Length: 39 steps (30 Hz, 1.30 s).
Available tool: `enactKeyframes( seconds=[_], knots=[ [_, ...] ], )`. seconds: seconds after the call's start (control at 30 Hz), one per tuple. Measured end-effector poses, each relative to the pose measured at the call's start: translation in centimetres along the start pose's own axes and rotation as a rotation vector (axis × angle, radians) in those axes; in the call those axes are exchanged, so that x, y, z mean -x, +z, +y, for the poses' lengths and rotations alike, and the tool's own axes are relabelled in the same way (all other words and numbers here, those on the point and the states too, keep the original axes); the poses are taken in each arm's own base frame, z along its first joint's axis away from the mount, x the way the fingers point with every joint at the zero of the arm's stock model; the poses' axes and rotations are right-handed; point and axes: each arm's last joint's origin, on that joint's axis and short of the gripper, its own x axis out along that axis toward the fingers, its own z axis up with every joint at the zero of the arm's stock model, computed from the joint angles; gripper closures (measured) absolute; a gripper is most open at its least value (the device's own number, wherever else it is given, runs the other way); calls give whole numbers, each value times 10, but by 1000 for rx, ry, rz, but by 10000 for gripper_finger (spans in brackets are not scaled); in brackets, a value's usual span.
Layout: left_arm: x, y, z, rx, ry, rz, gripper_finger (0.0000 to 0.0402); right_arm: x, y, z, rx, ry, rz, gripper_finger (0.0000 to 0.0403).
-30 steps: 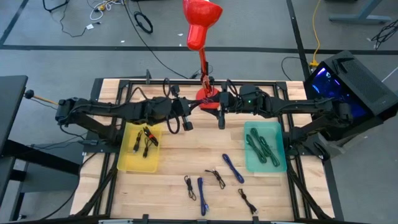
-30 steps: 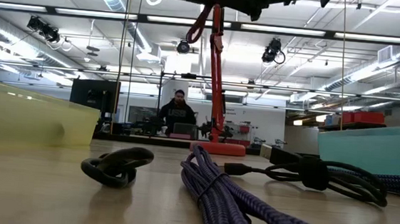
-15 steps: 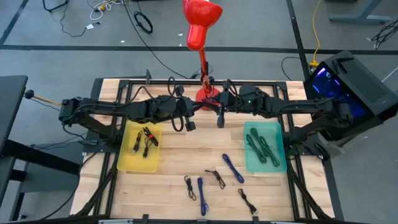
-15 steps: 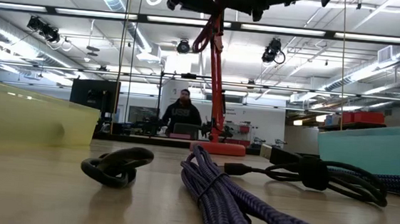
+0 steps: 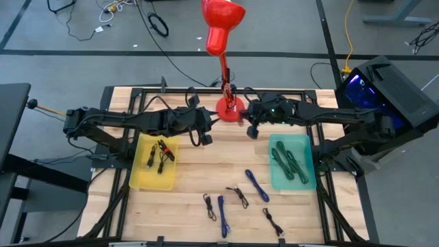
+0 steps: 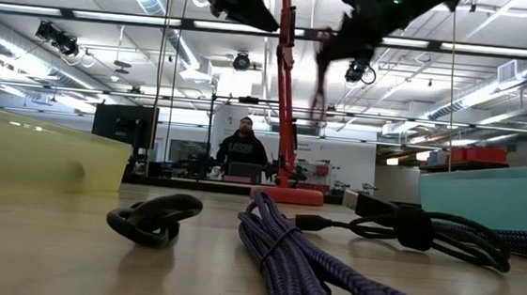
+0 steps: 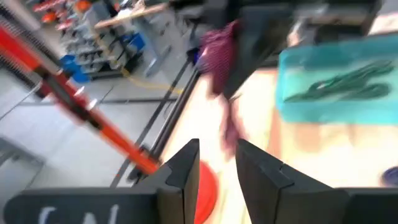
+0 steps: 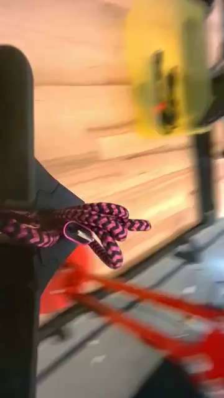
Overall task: Pick & Place USB Port
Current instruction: Put the pink USB cable into the blue transparent bin
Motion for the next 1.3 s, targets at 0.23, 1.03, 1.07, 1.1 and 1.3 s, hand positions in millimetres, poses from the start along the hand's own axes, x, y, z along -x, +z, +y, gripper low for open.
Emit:
enactKeyframes(
  seconds=[0.23, 1.03, 1.07, 1.1, 1.3],
  knots=[
    [6, -19, 1, -40, 41, 196, 302, 50, -24, -5, -219, -69, 241, 385],
    [9, -33, 0, -69, 23, 337, 303, 138, -83, 29, -740, -226, 761, 385],
    [10, -34, 0, -72, 23, 343, 303, 137, -87, 30, -744, -234, 778, 385],
    [10, -35, 0, -74, 21, 353, 303, 135, -91, 32, -752, -246, 795, 385],
    [11, -38, 0, -83, 18, 377, 303, 122, -122, 41, -785, -267, 919, 386]
  ],
)
